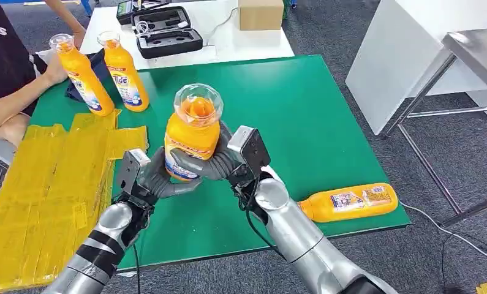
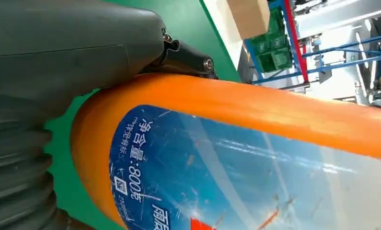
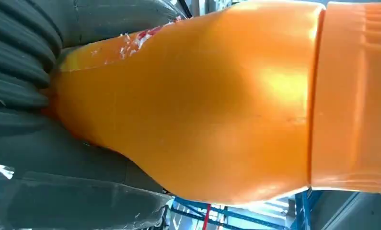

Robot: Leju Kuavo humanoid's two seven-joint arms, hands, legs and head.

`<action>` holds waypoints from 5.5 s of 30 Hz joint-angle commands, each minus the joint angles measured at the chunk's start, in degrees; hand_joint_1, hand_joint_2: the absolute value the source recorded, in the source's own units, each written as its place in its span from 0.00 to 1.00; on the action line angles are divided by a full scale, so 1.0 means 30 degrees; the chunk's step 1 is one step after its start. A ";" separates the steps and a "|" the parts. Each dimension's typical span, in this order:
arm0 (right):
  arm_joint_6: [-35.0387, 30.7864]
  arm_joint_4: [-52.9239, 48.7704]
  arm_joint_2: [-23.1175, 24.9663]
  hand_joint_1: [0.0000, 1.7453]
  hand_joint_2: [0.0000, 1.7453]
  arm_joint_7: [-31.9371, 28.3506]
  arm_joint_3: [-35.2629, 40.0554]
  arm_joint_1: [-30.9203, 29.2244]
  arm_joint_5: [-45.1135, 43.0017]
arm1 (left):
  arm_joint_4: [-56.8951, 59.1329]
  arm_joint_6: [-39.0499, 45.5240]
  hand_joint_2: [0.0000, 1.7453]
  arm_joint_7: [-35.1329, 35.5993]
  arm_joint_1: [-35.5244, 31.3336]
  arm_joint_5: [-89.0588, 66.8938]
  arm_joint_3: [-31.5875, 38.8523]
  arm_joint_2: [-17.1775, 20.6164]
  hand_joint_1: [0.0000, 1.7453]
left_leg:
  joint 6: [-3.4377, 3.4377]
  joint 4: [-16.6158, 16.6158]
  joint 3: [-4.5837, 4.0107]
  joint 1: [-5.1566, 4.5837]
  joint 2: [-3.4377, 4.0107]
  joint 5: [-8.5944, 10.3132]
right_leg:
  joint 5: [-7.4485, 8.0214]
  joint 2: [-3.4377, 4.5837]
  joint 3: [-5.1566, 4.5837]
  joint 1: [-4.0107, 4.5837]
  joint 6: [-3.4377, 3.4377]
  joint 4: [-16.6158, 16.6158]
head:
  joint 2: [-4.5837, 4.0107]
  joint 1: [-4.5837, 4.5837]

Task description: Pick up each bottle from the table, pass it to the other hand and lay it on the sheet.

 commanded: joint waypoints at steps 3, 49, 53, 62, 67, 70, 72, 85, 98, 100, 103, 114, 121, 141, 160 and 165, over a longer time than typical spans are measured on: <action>-0.0045 0.0804 -0.0504 1.00 1.00 0.0107 0.0893 -0.0055 0.0013 | 0.0632 0.0142 1.00 0.0052 -0.1159 0.0288 0.0279 0.0058 1.00 | -0.0011 0.0001 0.0057 0.0020 -0.0042 -0.0023 | -0.0025 -0.0010 0.0068 0.0015 -0.0022 -0.0007 | 0.0000 0.0000; -0.6770 -1.0507 -0.3615 0.00 1.00 -0.1324 -0.5216 0.7753 0.2415 | 0.4741 1.0552 1.00 0.2718 -0.3273 -1.4732 0.2787 0.3619 1.00 | -0.0017 0.0001 0.0095 0.0030 -0.0097 -0.0037 | -0.0057 -0.0055 0.0115 0.0023 -0.0035 -0.0005 | 0.0000 0.0000; -0.7066 -1.1009 -0.3624 0.00 1.00 -0.1295 -0.5660 0.8261 0.2814 | 0.4997 1.0780 1.00 0.3546 -0.3331 -1.6251 0.2932 0.3805 1.00 | -0.0014 0.0009 0.0078 0.0022 -0.0079 -0.0041 | -0.0055 -0.0041 0.0086 0.0016 -0.0032 0.0002 | 0.0000 0.0000; -0.8014 -1.3148 -0.3713 0.00 1.00 -0.0958 -0.7986 1.0815 0.4287 | 0.7504 1.0564 1.00 0.8621 -0.3720 -2.7542 0.3838 0.5903 1.00 | -0.0025 0.0014 0.0095 0.0023 -0.0006 -0.0067 | -0.0061 0.0026 0.0077 0.0015 -0.0043 0.0012 | 0.0000 0.0000; -0.7579 -1.3906 -0.3399 0.00 1.00 -0.1109 -0.9038 1.1168 0.4337 | 0.8561 0.6968 1.00 0.8930 -0.5406 -2.8805 0.3701 0.6695 1.00 | -0.0024 0.0017 0.0043 0.0026 0.0004 -0.0047 | -0.0041 0.0027 0.0025 0.0020 -0.0039 0.0013 | 0.0000 0.0000; -0.7018 -1.3862 -0.3219 0.00 1.00 -0.0653 -0.9371 1.1143 0.4440 | 0.8463 0.4384 1.00 0.8628 -0.5898 -2.8640 0.3471 0.6927 1.00 | -0.0023 0.0038 0.0002 0.0036 -0.0010 -0.0035 | -0.0040 0.0001 -0.0020 0.0030 -0.0037 0.0026 | 0.0000 0.0007; -0.6460 -1.3491 -0.3003 0.00 1.00 -0.0526 -0.9653 1.1043 0.4518 | 0.9174 0.2293 1.00 0.8350 -0.6274 -2.8414 0.3224 0.7008 1.00 | -0.0023 0.0042 0.0056 0.0041 -0.0023 -0.0054 | -0.0067 -0.0004 0.0042 0.0030 -0.0049 0.0032 | 0.0000 0.0015; -0.5188 -1.2008 -0.2910 0.00 1.00 -0.0316 -0.9643 1.0165 0.4150 | 1.2656 -0.3522 1.00 0.6511 -0.8182 -2.6178 0.2706 0.7765 1.00 | -0.0017 -0.0007 0.0064 0.0019 0.0062 -0.0024 | -0.0017 0.0051 0.0044 0.0013 -0.0031 -0.0003 | 0.0000 0.0007; -0.4471 -0.9377 -0.3035 0.00 1.00 -0.0288 -0.8952 0.8541 0.3482 | 1.3372 -0.4877 1.00 0.5770 -0.8362 -2.3129 0.2365 0.8824 0.00 | -0.0018 -0.0010 0.0064 0.0022 0.0101 -0.0021 | -0.0016 0.0098 0.0030 0.0014 -0.0034 -0.0003 | 0.0000 0.0007; -0.4436 -0.9278 -0.2989 0.00 1.00 -0.0245 -0.9020 0.8605 0.3441 | 1.3168 -0.4109 1.00 0.6193 -0.8312 -2.2954 0.2414 0.8581 0.00 | -0.0017 -0.0003 0.0075 0.0027 0.0066 -0.0027 | -0.0028 0.0078 0.0056 0.0018 -0.0037 0.0000 | 0.0000 0.0007; -0.4377 -0.9182 -0.2952 0.00 1.00 -0.0193 -0.9102 0.8630 0.3403 | 1.3028 -0.3441 1.00 0.6683 -0.8274 -2.2902 0.2403 0.8328 0.00 | -0.0016 -0.0007 0.0082 0.0029 0.0051 -0.0027 | -0.0030 0.0071 0.0070 0.0017 -0.0037 -0.0006 | 0.0000 0.0007; -0.4325 -0.9327 -0.2948 0.00 1.00 0.0029 -0.9302 0.8751 0.3632 | 1.1712 -0.0165 1.00 0.7628 -0.7674 -2.2368 0.2988 0.7590 0.00 | -0.0018 0.0000 0.0110 0.0021 0.0017 -0.0041 | -0.0054 0.0047 0.0096 0.0010 -0.0041 0.0007 | 0.0000 0.0007; -0.4249 -1.0030 -0.5194 0.00 1.00 0.0638 -0.8780 0.9483 0.7859 | 0.3722 0.0626 1.00 0.4958 -0.3899 -1.7731 0.6007 0.6933 0.00 | -0.0008 -0.0019 0.0083 0.0017 0.0020 -0.0024 | -0.0035 0.0036 0.0076 0.0007 -0.0026 -0.0023 | 0.0000 0.0007; -0.2771 -0.9721 -1.0311 0.00 1.00 0.2686 -0.7296 0.9863 1.3692 | -0.6129 -0.4144 1.00 0.0935 0.4216 -0.7543 0.8905 0.6528 0.00 | -0.0014 -0.0020 0.0162 -0.0009 0.0139 -0.0110 | -0.0057 0.0161 0.0114 -0.0009 -0.0017 -0.0032 | 0.0000 0.0000; 0.1319 -0.8870 -1.9770 0.00 1.00 0.6314 -0.8114 1.0232 1.5855 | -0.8351 -0.5810 1.00 -0.0913 0.7443 -0.3027 0.8908 0.3867 0.00 | 0.0080 -0.0010 0.0102 -0.0102 0.0032 -0.0145 | -0.0086 0.0063 0.0090 -0.0105 0.0053 -0.0034 | 0.0000 -0.0007; 0.1060 -0.6320 -1.8813 0.00 1.00 0.7586 -0.7576 0.9118 1.7490 | -0.7958 -0.5805 1.00 -0.0735 0.7486 -0.2697 0.9073 0.3724 0.00 | 0.0072 -0.0022 0.0187 -0.0073 0.0060 -0.0170 | -0.0090 0.0106 0.0178 -0.0077 0.0038 -0.0063 | 0.0000 -0.0007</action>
